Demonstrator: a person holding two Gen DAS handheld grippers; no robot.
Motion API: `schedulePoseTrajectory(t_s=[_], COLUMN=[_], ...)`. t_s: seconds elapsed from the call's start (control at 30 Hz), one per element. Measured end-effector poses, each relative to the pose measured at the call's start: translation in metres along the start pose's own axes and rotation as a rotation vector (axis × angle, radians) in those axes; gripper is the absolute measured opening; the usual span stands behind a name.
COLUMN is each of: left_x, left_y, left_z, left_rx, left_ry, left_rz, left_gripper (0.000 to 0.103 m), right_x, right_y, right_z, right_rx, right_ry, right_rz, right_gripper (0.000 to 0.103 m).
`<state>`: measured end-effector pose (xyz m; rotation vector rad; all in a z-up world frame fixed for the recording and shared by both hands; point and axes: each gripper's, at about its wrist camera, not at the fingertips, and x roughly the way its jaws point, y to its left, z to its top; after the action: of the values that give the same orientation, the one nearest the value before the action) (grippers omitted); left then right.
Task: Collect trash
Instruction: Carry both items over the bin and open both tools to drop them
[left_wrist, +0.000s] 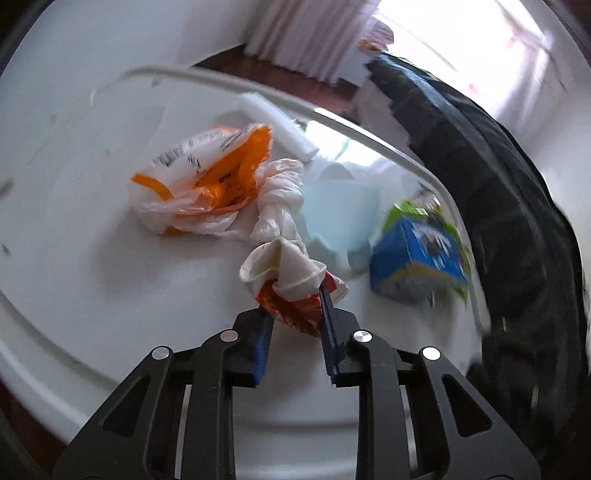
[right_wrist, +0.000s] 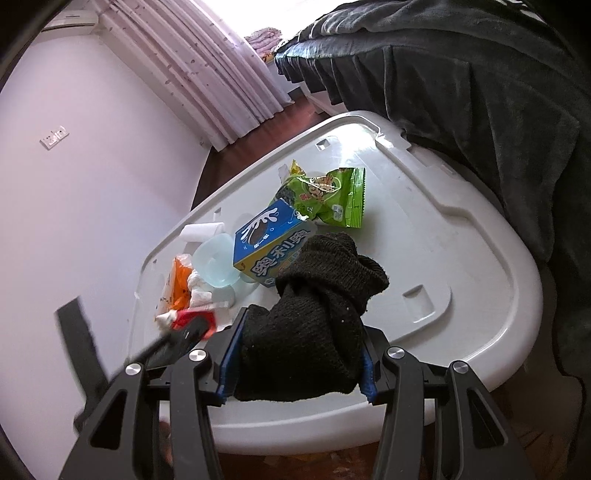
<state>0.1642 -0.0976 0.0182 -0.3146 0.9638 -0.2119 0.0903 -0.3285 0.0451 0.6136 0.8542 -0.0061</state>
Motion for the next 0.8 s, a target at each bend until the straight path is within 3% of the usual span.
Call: schedulePoseTrajectory(t_s=[0.1,0.23,0.37,0.57,0.8], left_x=[-0.014,-0.032,-0.062,-0.103,-0.137], left_y=[-0.002,0.01,0.024,0.037,0.047], left_z=[-0.009,-0.021,-0.037,-0.068,-0.119], left_rx=[0.102,0.141,0.203,0.313,0.416], left_ry=[-0.023,-0.011,-0.031,-0.048,-0.045], left_rz=[-0.004,-0.046,-0.04,0.021,0.096], left_gripper=[0.022,0.02,0.02,0.02,0.02], right_x=[0.0,0.001,0.002,-0.002,-0.012], right_y=[0.0,0.001,0.002,0.014,0.044], right_z=[0.0,-0.001,-0.003,-0.012,-0.038], right_rx=[0.0,-0.007,-0.018,-0.084,-0.263], right_ry=[-0.003,-0.005,0.001,-0.001,-0.037], right_rz=[0.002,0.0,-0.001,0.015,0.021], right_gripper=[0.05,0.05,0.05,0.05,0.05])
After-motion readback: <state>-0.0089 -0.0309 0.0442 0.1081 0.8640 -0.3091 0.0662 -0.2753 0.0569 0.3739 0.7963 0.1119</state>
